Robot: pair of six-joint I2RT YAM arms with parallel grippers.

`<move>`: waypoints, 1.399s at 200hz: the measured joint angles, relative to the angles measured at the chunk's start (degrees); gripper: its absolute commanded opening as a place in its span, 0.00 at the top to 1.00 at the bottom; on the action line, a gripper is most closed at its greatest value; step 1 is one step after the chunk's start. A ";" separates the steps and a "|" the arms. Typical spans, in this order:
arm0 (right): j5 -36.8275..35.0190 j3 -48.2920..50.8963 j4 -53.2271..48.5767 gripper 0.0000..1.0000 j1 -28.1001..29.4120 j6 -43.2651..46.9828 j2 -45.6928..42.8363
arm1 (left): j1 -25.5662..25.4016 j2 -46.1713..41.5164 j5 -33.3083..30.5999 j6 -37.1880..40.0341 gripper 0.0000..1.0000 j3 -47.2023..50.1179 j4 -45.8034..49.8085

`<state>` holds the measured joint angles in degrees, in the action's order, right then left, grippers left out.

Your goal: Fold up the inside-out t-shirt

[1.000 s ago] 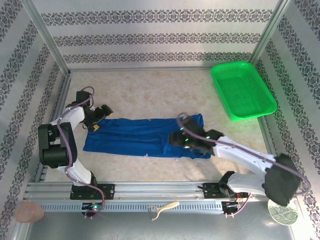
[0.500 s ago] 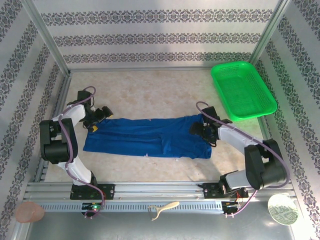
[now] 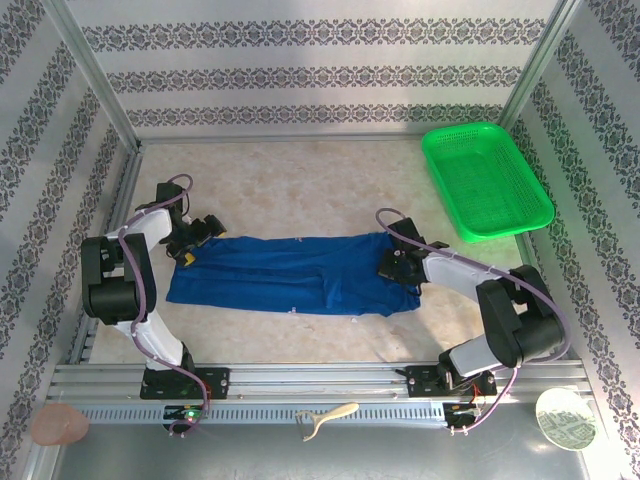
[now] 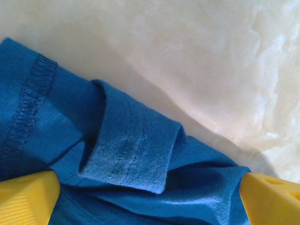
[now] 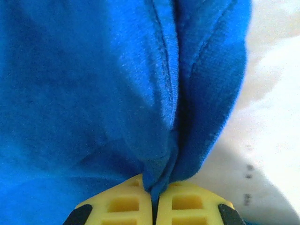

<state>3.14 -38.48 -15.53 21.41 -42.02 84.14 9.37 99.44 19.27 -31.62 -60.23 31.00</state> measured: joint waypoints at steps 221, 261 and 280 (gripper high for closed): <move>-7.08 -29.42 -16.22 1.00 23.58 -8.52 -1.14 | -7.63 4.24 0.52 -1.86 0.00 -8.15 1.16; -10.08 -44.70 -17.55 1.00 33.55 -12.46 13.57 | -2.25 7.28 3.37 -0.44 0.00 -13.81 2.27; -10.67 -52.00 -18.69 1.00 36.37 -14.05 20.13 | -0.26 8.94 4.76 0.52 0.00 -15.30 2.93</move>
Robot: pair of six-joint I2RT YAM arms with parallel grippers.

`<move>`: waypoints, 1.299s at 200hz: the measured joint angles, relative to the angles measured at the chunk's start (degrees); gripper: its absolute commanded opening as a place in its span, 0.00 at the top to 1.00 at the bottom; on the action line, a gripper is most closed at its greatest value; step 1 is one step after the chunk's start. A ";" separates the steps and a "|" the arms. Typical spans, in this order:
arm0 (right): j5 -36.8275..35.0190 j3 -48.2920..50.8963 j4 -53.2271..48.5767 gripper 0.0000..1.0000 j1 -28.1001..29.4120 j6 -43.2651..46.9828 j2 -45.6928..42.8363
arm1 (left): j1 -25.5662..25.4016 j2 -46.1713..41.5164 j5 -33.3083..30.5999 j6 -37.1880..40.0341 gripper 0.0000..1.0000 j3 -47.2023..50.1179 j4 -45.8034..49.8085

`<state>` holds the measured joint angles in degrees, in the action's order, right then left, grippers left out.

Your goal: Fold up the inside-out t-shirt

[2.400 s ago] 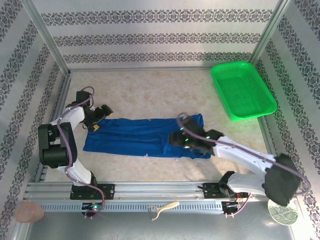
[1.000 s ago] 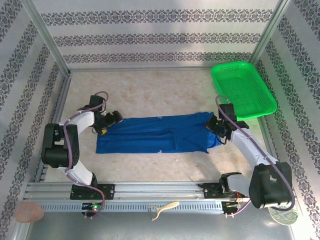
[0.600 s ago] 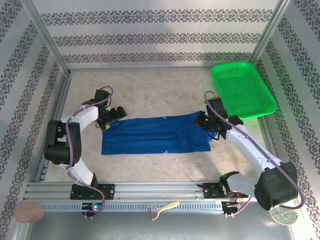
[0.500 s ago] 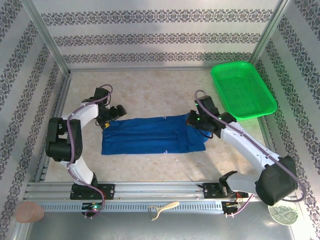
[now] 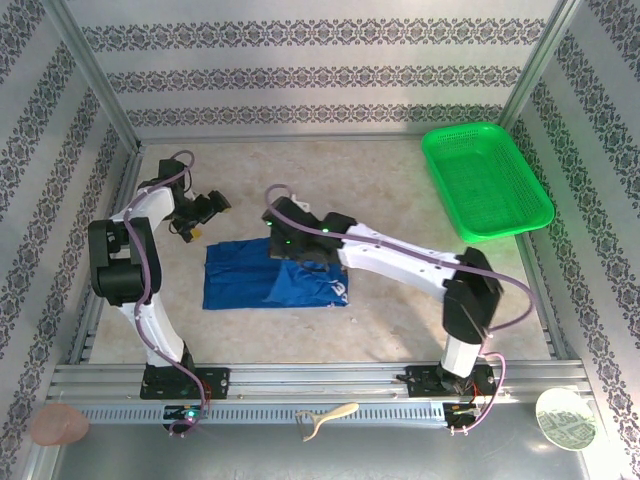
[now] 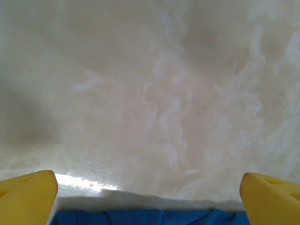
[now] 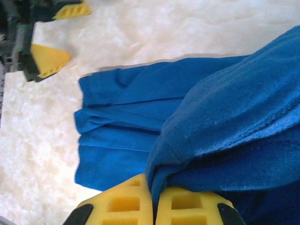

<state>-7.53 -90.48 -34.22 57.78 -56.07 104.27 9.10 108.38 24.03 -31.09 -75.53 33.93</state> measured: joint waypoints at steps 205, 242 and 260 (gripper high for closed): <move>14.51 16.15 13.35 0.28 -16.87 7.50 -3.89 | -0.96 -28.39 5.16 -0.17 0.00 16.85 1.36; 23.17 15.61 17.53 0.29 -18.91 8.52 4.59 | -15.28 -38.38 -0.70 -2.08 0.03 24.13 3.61; 25.55 14.32 19.08 0.28 -18.91 8.48 7.80 | -22.18 -40.11 -5.92 -2.67 0.05 25.09 5.57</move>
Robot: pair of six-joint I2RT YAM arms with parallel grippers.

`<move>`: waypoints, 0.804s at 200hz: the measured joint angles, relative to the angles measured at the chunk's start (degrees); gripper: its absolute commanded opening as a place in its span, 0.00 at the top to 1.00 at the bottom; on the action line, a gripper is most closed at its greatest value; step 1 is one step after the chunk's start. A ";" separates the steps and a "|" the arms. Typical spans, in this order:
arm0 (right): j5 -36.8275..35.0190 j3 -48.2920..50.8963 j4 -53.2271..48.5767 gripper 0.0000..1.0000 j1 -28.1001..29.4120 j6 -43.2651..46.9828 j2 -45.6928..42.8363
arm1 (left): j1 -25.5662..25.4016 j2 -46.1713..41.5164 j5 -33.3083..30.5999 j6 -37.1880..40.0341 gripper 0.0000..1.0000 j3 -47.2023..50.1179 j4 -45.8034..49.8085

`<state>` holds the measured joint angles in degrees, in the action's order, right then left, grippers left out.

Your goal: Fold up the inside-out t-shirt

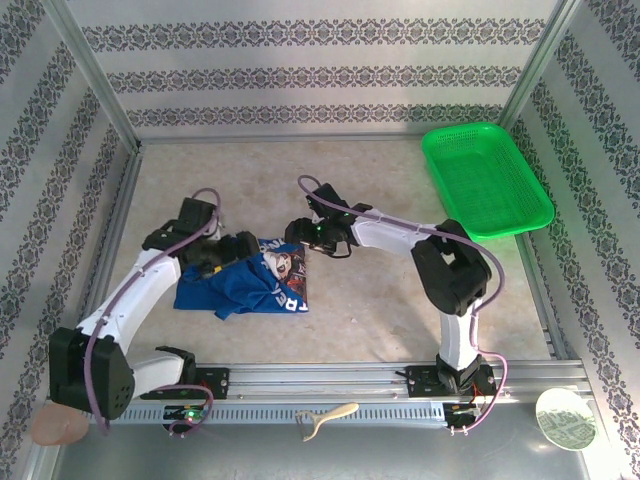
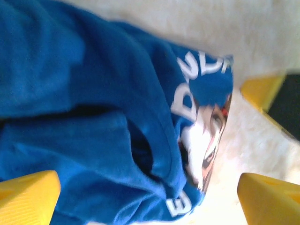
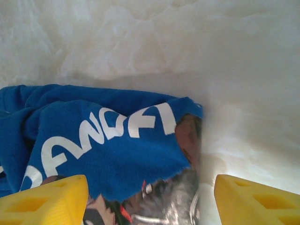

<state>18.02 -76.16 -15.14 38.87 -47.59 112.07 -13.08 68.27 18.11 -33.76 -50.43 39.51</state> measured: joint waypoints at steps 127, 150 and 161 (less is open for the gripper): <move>4.02 0.96 11.26 1.00 -2.05 -7.67 7.10 | -8.35 13.38 -20.20 -1.51 1.00 0.20 -0.76; 4.22 3.10 14.19 1.00 -2.51 -9.75 7.23 | -8.07 10.73 -21.68 -3.87 1.00 1.25 -2.19; 4.48 4.22 15.89 1.00 -2.82 -10.73 7.13 | -7.34 6.29 -22.14 -5.86 1.00 3.54 -2.69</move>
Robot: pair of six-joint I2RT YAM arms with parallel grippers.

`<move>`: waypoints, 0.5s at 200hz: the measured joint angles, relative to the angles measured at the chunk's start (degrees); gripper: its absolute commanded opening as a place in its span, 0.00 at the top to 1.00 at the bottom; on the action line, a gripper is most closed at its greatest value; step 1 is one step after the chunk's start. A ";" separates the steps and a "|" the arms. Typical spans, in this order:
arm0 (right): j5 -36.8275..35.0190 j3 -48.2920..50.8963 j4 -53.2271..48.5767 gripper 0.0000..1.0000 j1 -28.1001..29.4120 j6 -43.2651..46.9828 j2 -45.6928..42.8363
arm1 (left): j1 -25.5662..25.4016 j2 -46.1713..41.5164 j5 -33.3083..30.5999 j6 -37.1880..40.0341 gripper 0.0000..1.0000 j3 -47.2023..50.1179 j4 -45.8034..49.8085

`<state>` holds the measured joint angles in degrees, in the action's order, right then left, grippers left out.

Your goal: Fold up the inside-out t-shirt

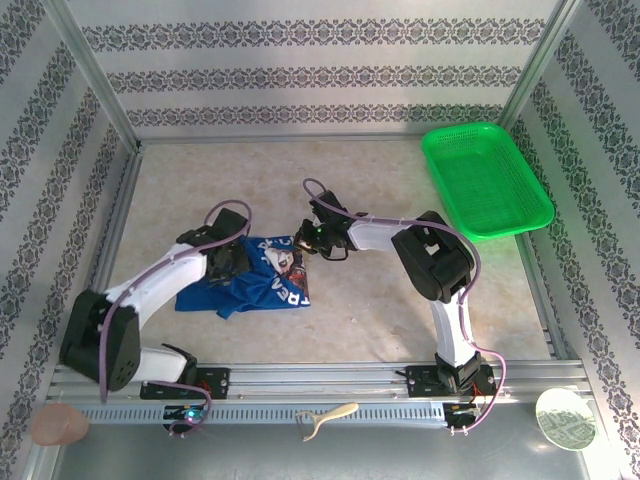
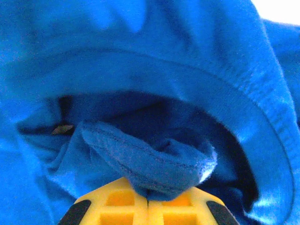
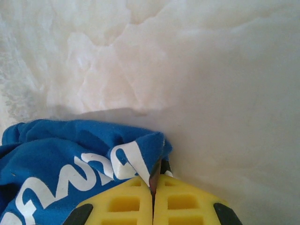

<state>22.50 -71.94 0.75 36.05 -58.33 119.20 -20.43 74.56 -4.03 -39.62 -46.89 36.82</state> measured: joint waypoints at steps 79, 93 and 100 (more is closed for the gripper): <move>-5.11 10.56 2.91 1.00 -3.91 -3.04 -7.65 | 8.92 -34.18 -4.24 -21.40 0.53 16.70 6.95; -6.56 12.35 2.84 1.00 -4.20 -3.13 -9.27 | 8.92 -37.24 -5.66 -23.61 0.40 16.55 8.33; -7.17 13.11 2.73 1.00 -4.39 -3.13 -9.97 | 8.92 -38.34 -5.92 -23.87 0.39 16.24 8.68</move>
<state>15.33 -58.83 3.49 31.66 -61.45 109.23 -11.51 36.23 -9.96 -63.48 -30.65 45.50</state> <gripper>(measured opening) 0.053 0.562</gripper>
